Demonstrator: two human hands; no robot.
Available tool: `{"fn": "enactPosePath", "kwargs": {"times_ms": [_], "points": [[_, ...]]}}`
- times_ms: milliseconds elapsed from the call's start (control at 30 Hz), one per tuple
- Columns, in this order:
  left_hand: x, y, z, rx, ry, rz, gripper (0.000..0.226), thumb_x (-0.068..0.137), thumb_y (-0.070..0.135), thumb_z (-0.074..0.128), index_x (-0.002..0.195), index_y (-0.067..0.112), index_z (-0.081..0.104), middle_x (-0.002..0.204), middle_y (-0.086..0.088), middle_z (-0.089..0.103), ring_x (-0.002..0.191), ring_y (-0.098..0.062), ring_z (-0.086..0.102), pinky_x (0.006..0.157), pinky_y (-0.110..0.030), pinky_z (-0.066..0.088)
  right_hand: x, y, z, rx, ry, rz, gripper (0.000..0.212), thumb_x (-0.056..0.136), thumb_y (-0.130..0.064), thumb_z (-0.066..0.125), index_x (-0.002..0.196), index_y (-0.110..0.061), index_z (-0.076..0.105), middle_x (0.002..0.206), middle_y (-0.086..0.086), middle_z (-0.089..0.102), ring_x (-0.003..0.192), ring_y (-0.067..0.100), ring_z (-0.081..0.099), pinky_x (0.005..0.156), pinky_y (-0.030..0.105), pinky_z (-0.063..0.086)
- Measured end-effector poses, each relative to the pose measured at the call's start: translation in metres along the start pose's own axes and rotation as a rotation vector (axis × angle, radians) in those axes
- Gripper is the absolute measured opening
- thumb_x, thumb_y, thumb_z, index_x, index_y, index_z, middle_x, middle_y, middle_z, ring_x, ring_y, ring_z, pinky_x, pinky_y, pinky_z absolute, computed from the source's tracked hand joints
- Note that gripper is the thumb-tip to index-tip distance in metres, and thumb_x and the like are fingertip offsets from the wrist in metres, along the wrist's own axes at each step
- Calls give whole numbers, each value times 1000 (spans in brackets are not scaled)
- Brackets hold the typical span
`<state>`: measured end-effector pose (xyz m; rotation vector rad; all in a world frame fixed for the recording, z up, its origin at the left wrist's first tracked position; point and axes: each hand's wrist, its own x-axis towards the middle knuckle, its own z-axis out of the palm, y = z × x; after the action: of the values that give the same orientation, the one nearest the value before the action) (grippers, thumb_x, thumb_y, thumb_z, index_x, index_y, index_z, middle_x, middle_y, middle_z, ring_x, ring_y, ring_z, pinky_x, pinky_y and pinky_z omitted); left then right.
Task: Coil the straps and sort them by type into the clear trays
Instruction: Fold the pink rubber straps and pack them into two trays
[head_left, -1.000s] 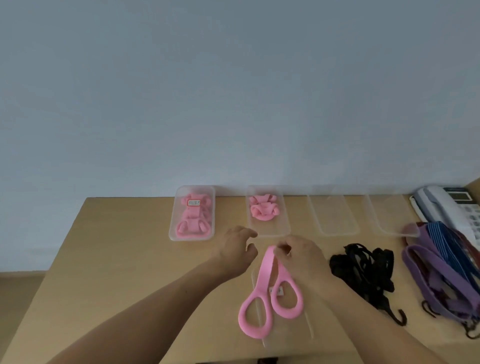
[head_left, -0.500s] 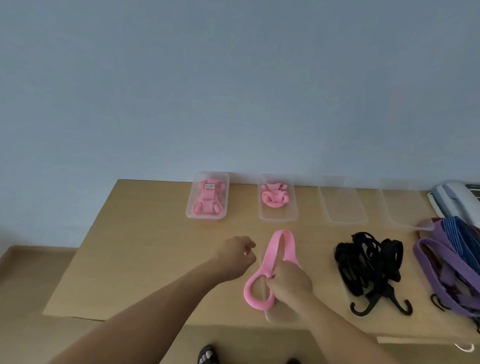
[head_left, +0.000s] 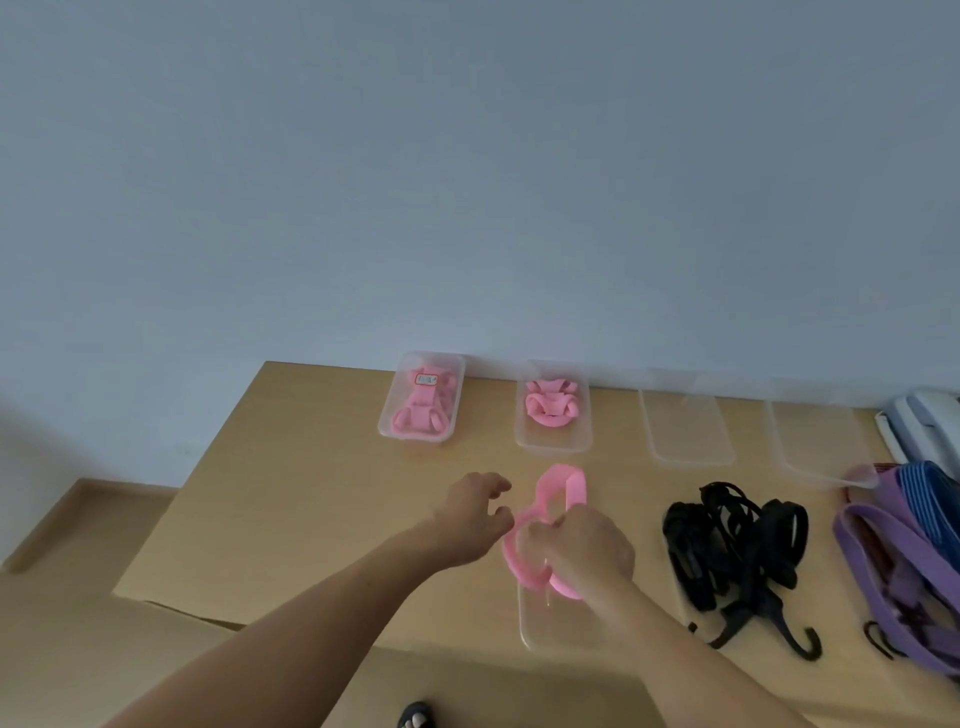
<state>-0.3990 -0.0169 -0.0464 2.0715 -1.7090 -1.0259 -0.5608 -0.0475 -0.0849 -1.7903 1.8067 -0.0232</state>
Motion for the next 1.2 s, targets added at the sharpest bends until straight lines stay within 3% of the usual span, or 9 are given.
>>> {"fn": "enactPosePath", "kwargs": {"times_ms": [233, 433, 600, 667, 733, 867, 933, 1067, 1200], "points": [[-5, 53, -31, -489, -128, 119, 37, 101, 30, 50, 136, 18, 49, 104, -7, 72, 85, -21, 72, 72, -31, 50, -7, 7, -82, 594, 150, -18, 9, 77, -23, 69, 78, -16, 64, 72, -1, 67, 56, 10, 59, 49, 23, 40], [-8, 102, -64, -669, -248, 345, 40, 85, 32, 57, 123, 21, 64, 104, -6, 72, 90, -24, 71, 76, -34, 53, -22, 4, -149, 1034, 168, -62, 7, 84, -5, 61, 88, 1, 63, 58, 5, 62, 38, 12, 39, 35, 22, 26], [0, 125, -77, -407, -77, 505, 12, 93, 31, 64, 92, 21, 71, 80, 1, 72, 74, -15, 66, 73, -35, 53, -44, -2, -192, 793, 178, -170, 52, 93, -54, 47, 73, -12, 72, 64, 6, 66, 44, 16, 47, 44, 27, 38], [4, 131, -79, -350, -1, 493, 27, 97, 39, 59, 81, 19, 68, 63, 7, 61, 60, -9, 55, 62, -26, 46, -51, -5, -201, 468, 279, -222, 78, 88, -73, 30, 83, -6, 71, 81, 14, 69, 67, 28, 62, 69, 43, 52], [7, 136, -79, -334, 34, 493, 32, 96, 41, 59, 83, 14, 69, 68, 4, 54, 61, -11, 48, 61, -26, 40, -54, -6, -207, 441, 356, -303, 89, 85, -76, 26, 93, 5, 63, 99, 24, 62, 90, 36, 58, 84, 49, 49], [7, 140, -80, -420, 49, 459, 28, 84, 46, 61, 79, 21, 71, 86, 10, 62, 78, -7, 59, 78, -29, 46, -56, -11, -214, 649, 333, -447, 34, 100, -35, 51, 88, -12, 72, 85, 3, 72, 76, 7, 63, 69, 19, 46], [4, 141, -83, -510, 0, 418, 22, 79, 44, 60, 77, 26, 73, 88, 14, 68, 84, -10, 64, 84, -34, 50, -54, -13, -215, 678, 312, -493, 24, 99, -25, 55, 85, -19, 74, 77, -6, 74, 68, -2, 64, 63, 8, 44], [1, 139, -88, -727, -172, 393, 36, 81, 30, 62, 104, 3, 67, 102, -9, 75, 94, -28, 72, 84, -40, 57, -50, -21, -214, 744, 319, -518, 21, 96, -22, 60, 82, -20, 74, 72, -5, 73, 57, -3, 60, 56, 9, 44], [-8, 144, -98, -761, -271, 358, 45, 83, 44, 60, 107, 7, 67, 101, -14, 75, 86, -31, 73, 67, -32, 56, -50, -30, -213, 764, 338, -563, 17, 92, -27, 65, 80, -29, 77, 77, -9, 73, 72, 3, 67, 60, 13, 50]]}}
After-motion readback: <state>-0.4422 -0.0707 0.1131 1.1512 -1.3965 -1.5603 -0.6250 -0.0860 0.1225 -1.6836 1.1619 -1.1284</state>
